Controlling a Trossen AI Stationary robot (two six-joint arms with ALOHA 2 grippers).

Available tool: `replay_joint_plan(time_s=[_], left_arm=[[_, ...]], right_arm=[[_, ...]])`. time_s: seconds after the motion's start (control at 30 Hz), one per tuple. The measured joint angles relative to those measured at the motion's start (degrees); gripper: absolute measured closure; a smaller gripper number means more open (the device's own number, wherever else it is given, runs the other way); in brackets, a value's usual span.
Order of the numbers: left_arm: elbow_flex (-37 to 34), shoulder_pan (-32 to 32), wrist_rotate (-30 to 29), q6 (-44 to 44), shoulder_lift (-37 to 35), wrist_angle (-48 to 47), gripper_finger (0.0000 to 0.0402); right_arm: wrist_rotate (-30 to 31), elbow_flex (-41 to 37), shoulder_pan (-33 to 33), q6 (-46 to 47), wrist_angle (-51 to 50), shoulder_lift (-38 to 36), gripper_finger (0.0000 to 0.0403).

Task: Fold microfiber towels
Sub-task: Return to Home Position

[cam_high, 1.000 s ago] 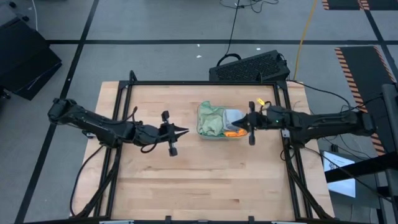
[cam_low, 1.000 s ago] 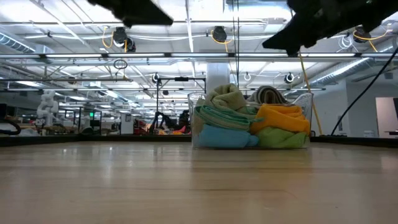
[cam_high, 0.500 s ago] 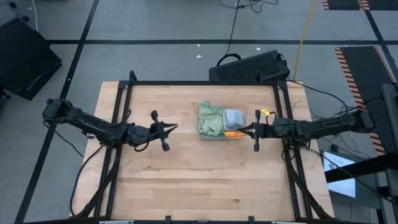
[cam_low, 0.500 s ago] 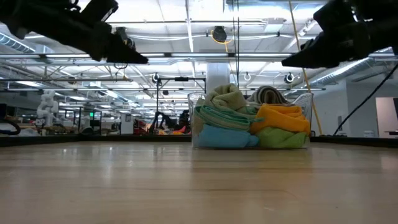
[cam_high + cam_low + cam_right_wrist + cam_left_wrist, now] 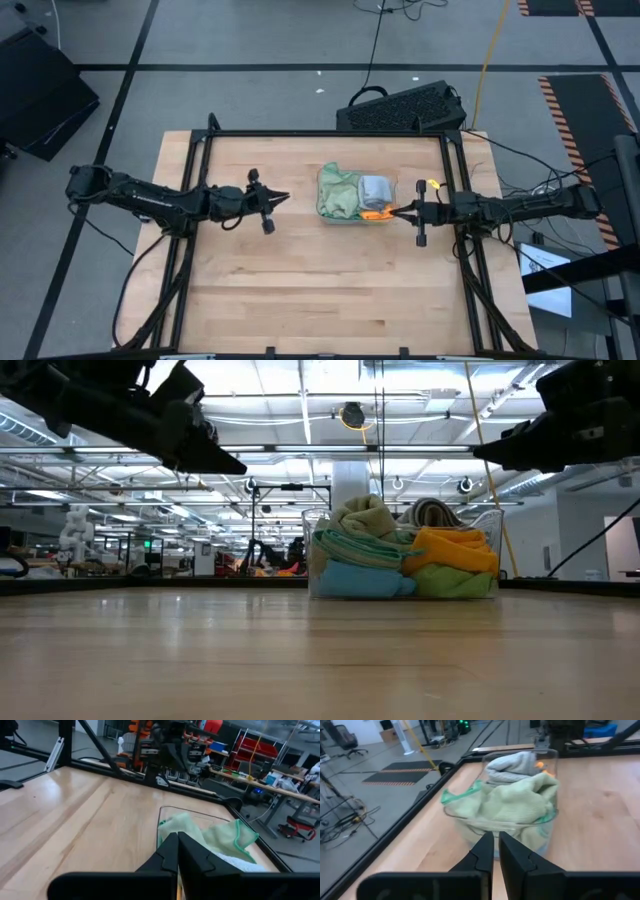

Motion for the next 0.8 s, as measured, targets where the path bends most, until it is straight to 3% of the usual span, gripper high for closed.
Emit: replay_joint_plan(time_s=[0.33,0.8], left_arm=[[-0.5,0.4,0.5,-0.1,-0.2,0.6,0.0371],[-14.6,-0.1,4.5,-0.9,-4.5,21.0,0.0371]], right_arm=[[0.0,-3.9,0.0,-1.2,-0.9,-8.4,0.0403],[0.1,-5.1,0.0,-1.0,-8.5,-17.2,0.0403]])
